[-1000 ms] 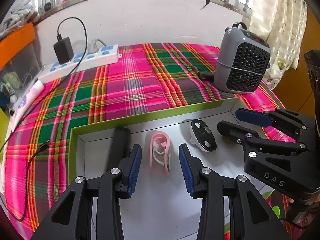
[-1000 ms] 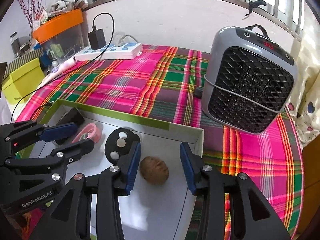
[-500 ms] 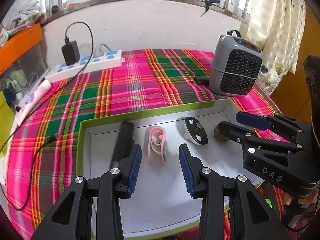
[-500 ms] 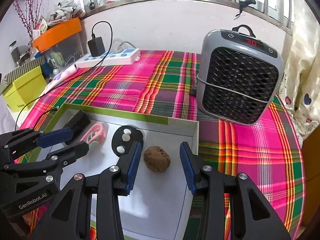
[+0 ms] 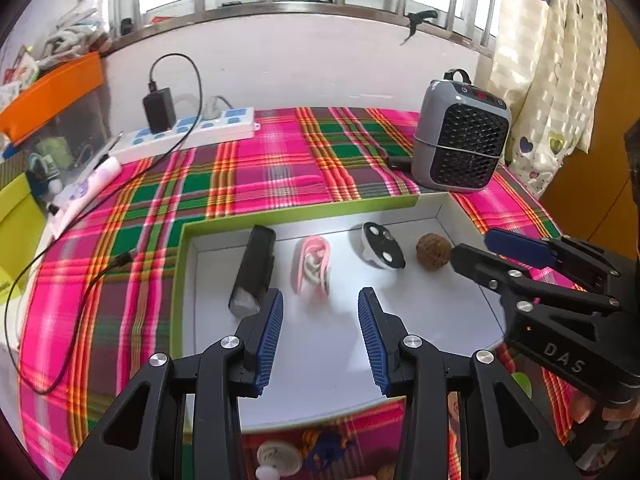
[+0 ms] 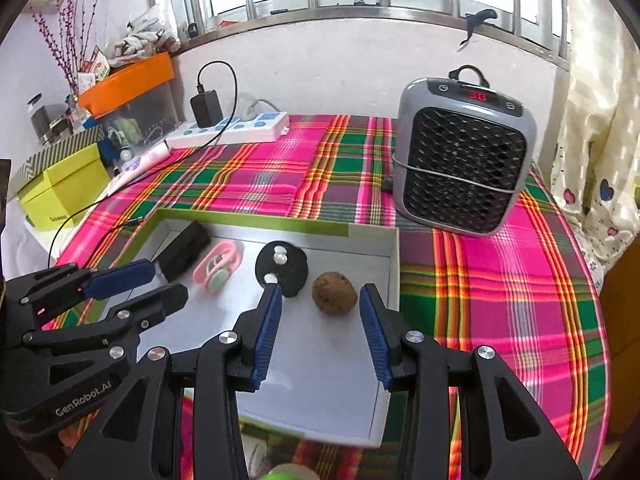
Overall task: Organize objects
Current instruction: 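Withdraw both tools from the box back toward the remaining objects, then move the left tool toward the white knob while the right tool approaches the green mushroom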
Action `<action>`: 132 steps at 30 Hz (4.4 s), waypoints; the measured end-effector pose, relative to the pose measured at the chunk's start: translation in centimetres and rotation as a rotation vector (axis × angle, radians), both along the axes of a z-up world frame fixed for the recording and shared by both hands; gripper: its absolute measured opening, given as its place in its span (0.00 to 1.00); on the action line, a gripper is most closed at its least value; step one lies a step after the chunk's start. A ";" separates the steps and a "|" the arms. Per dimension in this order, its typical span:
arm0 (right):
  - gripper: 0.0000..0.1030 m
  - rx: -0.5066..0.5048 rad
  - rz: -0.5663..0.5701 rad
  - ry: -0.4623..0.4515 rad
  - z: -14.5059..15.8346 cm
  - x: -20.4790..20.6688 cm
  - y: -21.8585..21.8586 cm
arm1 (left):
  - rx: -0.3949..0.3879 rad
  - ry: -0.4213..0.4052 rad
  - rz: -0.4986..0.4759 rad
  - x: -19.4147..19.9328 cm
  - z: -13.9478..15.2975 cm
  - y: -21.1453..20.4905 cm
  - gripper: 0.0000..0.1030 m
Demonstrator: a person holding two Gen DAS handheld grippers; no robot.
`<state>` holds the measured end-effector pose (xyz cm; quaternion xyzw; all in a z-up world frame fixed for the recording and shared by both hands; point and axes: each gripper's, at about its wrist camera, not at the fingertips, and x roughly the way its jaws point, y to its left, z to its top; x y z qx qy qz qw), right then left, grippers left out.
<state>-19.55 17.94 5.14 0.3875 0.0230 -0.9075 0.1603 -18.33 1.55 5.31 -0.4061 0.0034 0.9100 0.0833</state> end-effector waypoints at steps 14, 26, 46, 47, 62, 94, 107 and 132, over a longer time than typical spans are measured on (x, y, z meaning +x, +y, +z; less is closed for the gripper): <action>0.41 -0.031 -0.024 0.045 0.3 4.4 0.3 | 0.002 0.036 0.041 4.6 0.0 -1.3 0.36; 0.41 -0.050 -0.019 0.057 0.5 7.3 0.1 | 0.010 0.029 0.039 6.6 -0.4 -1.8 0.36; 0.45 -0.043 -0.029 0.048 -0.3 10.3 1.0 | -0.013 0.046 0.078 10.0 -1.1 -3.3 0.37; 0.45 -0.040 -0.028 0.045 -0.4 10.4 1.0 | -0.011 0.042 0.082 10.1 -1.2 -3.5 0.37; 0.46 -0.034 -0.032 0.027 -1.6 11.8 1.2 | -0.017 0.025 0.076 11.6 -2.0 -4.3 0.37; 0.46 0.017 -0.023 -0.061 -3.7 10.7 2.0 | 0.073 -0.060 0.056 10.0 -4.1 -6.0 0.44; 0.46 0.040 -0.005 -0.089 -4.3 8.9 1.6 | 0.046 -0.059 0.032 7.8 -4.1 -5.3 0.49; 0.47 0.076 0.022 -0.080 -4.2 7.8 0.9 | 0.010 -0.037 0.036 6.2 -4.2 -4.8 0.50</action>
